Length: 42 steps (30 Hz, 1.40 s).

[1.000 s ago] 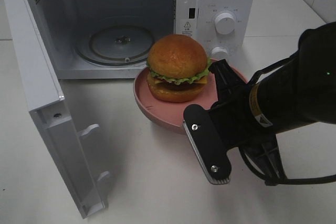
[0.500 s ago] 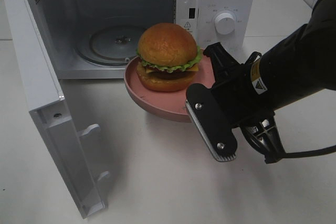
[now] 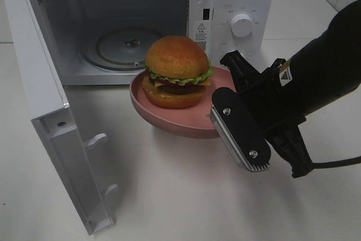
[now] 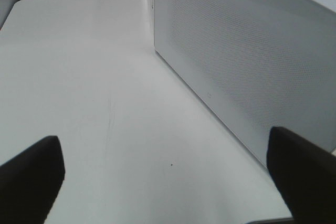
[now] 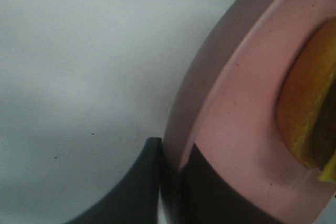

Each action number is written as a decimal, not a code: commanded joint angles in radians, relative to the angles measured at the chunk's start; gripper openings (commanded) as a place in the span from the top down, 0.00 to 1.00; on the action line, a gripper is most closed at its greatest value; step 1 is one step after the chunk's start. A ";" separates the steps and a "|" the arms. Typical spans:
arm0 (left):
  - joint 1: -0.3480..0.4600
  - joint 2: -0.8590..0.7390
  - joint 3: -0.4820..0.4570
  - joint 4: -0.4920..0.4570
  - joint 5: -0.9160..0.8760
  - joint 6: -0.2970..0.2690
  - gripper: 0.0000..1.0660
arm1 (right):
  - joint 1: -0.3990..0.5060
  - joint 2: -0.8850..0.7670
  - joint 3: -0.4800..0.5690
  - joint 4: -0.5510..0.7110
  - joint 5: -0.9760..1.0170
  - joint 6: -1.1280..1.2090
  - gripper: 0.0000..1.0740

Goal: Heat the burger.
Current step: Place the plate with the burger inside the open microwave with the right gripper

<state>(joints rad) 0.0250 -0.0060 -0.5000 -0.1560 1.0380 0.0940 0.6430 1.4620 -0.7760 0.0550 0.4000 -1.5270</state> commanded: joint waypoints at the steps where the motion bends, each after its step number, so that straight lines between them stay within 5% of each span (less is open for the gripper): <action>1: -0.006 -0.023 0.004 -0.002 -0.010 -0.005 0.06 | -0.004 -0.007 -0.018 -0.004 -0.056 -0.023 1.00; 33: -0.006 -0.023 0.004 -0.002 -0.010 -0.005 0.06 | 0.039 -0.004 -0.018 -0.110 -0.205 0.057 1.00; 42: -0.006 -0.023 0.004 -0.002 -0.010 -0.005 0.06 | 0.059 0.071 -0.103 -0.209 -0.196 0.170 1.00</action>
<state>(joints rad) 0.0250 -0.0060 -0.5000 -0.1560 1.0380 0.0940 0.6980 1.5260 -0.8430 -0.1360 0.2700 -1.3850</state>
